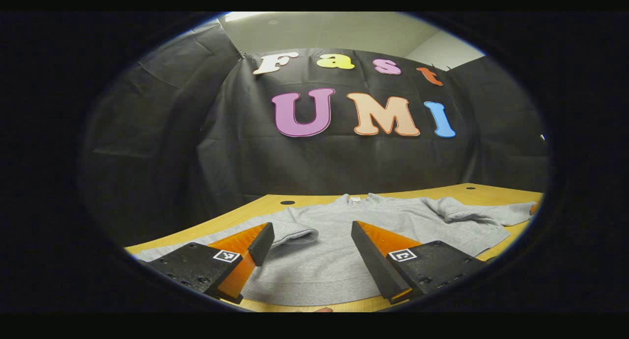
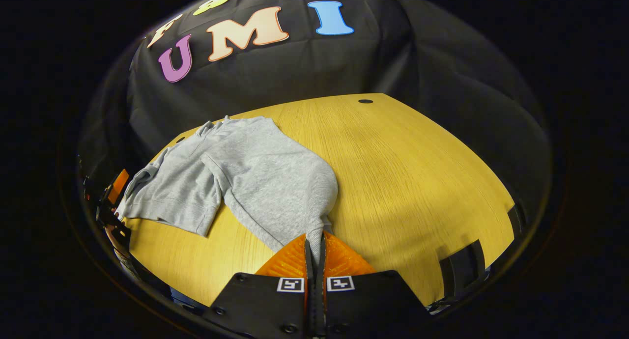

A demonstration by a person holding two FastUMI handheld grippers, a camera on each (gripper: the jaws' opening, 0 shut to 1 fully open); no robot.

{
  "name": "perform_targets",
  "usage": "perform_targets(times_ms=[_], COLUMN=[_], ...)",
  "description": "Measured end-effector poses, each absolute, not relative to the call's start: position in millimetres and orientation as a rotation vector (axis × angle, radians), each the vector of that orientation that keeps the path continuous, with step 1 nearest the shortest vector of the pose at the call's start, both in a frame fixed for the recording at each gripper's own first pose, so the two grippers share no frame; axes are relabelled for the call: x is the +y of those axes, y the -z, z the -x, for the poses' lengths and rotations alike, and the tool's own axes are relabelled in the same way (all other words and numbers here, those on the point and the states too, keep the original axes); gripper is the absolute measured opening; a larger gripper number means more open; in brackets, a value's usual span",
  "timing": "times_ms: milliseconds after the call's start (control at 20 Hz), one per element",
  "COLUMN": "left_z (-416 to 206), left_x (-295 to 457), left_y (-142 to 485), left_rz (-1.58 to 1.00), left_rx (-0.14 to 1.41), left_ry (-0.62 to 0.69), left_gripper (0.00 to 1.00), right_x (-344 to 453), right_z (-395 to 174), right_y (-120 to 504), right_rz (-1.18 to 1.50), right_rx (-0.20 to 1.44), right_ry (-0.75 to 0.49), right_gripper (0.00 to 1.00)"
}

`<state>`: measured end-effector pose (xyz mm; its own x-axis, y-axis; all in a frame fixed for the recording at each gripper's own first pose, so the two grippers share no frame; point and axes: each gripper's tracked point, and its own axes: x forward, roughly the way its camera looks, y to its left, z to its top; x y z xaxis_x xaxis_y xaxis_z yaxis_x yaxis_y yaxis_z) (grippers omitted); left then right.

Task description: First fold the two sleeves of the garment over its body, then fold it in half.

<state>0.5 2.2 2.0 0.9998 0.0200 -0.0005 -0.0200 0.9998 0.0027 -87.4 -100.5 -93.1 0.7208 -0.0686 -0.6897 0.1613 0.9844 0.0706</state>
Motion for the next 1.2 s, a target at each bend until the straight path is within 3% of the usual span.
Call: perform_targets(times_ms=[550,1200], left_z=[0,1], left_x=[2,2], left_y=[-1,-3], left_rz=[-0.003,-0.002], left_rx=[0.0,0.0], left_ry=[-0.021,-0.015], left_gripper=[0.93,0.93], right_x=[-40,159], right_z=[-40,-199], right_y=[-15,-52], right_rz=[-0.12,-0.168], right_rx=[0.519,0.377], right_ry=[-0.039,-0.301], right_gripper=[0.02,0.02])
